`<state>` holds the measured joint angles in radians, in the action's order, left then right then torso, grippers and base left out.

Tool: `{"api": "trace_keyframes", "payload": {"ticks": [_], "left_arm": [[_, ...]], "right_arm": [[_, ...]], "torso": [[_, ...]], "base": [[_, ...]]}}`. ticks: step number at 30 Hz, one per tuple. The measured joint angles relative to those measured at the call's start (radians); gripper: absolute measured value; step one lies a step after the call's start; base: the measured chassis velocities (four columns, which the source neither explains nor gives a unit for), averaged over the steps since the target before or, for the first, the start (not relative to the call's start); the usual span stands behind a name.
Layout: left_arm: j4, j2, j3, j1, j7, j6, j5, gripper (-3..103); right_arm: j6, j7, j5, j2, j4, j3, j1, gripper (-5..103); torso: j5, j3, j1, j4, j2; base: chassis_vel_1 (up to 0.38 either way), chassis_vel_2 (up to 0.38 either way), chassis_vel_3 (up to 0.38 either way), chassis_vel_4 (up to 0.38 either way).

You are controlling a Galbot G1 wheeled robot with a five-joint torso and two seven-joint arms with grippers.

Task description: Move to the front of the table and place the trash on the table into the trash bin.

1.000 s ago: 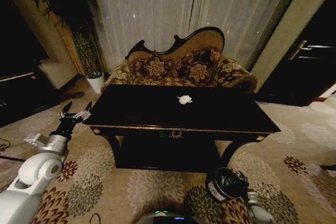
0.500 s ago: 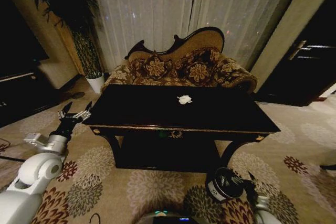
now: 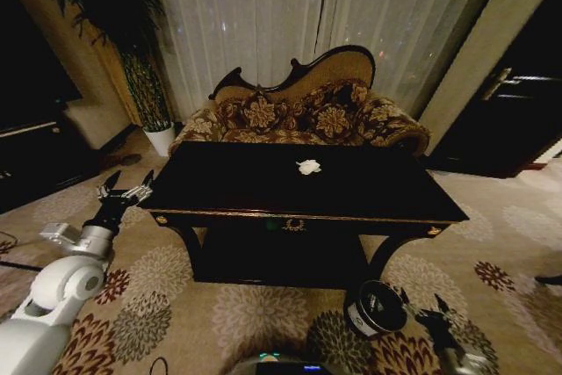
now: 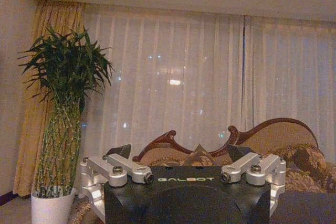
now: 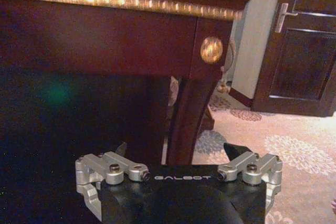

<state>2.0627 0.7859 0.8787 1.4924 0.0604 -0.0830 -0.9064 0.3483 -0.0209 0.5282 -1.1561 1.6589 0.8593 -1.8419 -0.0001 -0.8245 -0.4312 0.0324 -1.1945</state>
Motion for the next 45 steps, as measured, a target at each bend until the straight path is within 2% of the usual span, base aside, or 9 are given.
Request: {"api": "trace_keyframes", "payload": {"ticks": [6, 19, 24, 27, 35, 39, 45], "left_arm": [[0.0, 0.0, 0.0, 0.0, 0.0, 0.0, 0.0, 100], [0.0, 0.0, 0.0, 0.0, 0.0, 0.0, 0.0, 100], [0.0, 0.0, 0.0, 0.0, 0.0, 0.0, 0.0, 100], [0.0, 0.0, 0.0, 0.0, 0.0, 0.0, 0.0, 100], [0.0, 0.0, 0.0, 0.0, 0.0, 0.0, 0.0, 100], [0.0, 0.0, 0.0, 0.0, 0.0, 0.0, 0.0, 100], [0.0, 0.0, 0.0, 0.0, 0.0, 0.0, 0.0, 100]], "right_arm": [[-0.028, 0.02, 0.038, 0.001, 0.158, 0.046, -0.054, 100], [-0.057, 0.04, 0.096, 0.027, 0.332, 0.155, -0.11, 100], [-0.119, 0.063, 0.159, 0.062, 0.44, 0.169, -0.1, 100], [-0.19, 0.099, 0.203, 0.106, 0.502, 0.151, -0.062, 100], [-0.306, 0.169, 0.204, 0.188, 0.554, 0.078, 0.046, 100], [-0.399, 0.21, 0.203, 0.231, 0.565, 0.018, 0.158, 100], [-0.448, 0.238, 0.237, 0.277, 0.552, -0.008, 0.24, 100]], "torso": [[0.0, 0.0, 0.0, -0.0002, 0.0], [0.0001, 0.0, 0.0, 0.0, 0.0], [0.0001, 0.0, 0.0, -0.0001, 0.0], [0.0001, 0.0, 0.0, -0.0001, 0.0], [0.0001, 0.0, 0.0, -0.0001, 0.0], [0.0001, 0.0, 0.0, -0.0004, 0.0], [0.0002, 0.0, 0.0, -0.0002, 0.0]], "base": [[0.0, 0.0, 0.0, 0.0], [0.0, 0.0, 0.0, 0.0], [0.0, 0.0, 0.0, 0.0], [0.0, 0.0, 0.0, 0.0], [0.0, 0.0, 0.0, 0.0], [0.0, 0.0, 0.0, 0.0], [0.0, 0.0, 0.0, 0.0]]}}
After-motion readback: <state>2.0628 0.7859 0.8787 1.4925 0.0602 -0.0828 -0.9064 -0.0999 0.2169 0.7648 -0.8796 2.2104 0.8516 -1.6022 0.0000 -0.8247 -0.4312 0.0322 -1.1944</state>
